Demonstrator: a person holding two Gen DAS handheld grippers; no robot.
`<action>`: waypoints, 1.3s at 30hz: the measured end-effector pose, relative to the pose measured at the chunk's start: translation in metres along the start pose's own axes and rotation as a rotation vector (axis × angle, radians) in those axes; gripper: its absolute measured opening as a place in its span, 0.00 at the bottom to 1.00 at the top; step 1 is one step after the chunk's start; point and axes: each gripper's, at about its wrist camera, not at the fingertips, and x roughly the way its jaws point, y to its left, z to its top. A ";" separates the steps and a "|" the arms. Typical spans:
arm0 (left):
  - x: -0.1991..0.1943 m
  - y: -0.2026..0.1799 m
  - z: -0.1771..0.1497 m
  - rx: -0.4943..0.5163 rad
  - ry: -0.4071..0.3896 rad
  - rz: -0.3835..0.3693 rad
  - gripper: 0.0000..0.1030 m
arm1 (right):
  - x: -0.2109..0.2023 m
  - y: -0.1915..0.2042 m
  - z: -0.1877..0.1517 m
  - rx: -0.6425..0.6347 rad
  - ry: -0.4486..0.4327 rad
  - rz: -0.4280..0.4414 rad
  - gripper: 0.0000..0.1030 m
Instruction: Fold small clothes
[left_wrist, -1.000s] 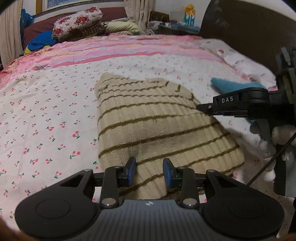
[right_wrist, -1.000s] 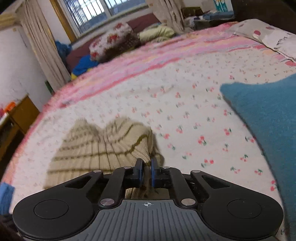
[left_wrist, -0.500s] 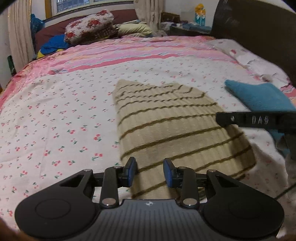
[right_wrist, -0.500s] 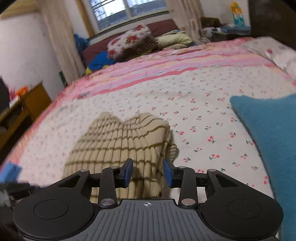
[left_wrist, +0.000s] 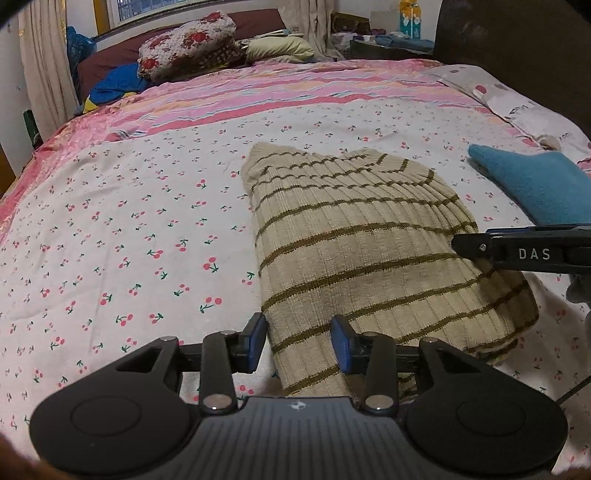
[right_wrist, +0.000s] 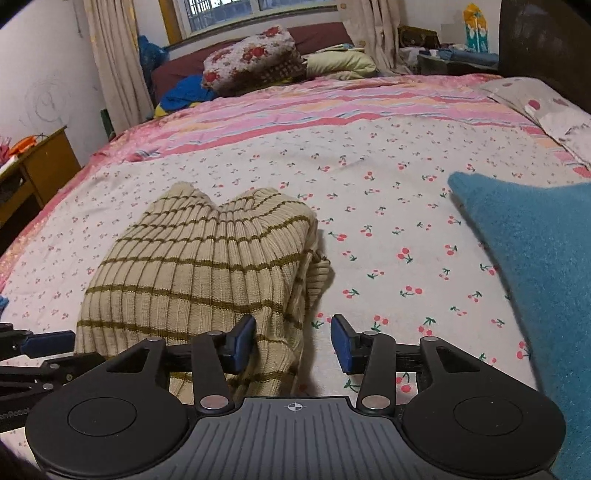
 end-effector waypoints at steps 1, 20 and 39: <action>0.001 0.000 0.000 0.002 0.001 0.000 0.45 | -0.001 0.000 0.000 -0.006 0.001 0.003 0.46; 0.024 0.046 0.000 -0.123 -0.016 -0.176 0.67 | 0.013 -0.040 -0.005 0.147 0.089 0.194 0.70; 0.047 0.052 0.013 -0.266 0.003 -0.362 0.65 | 0.032 -0.048 -0.007 0.354 0.144 0.419 0.63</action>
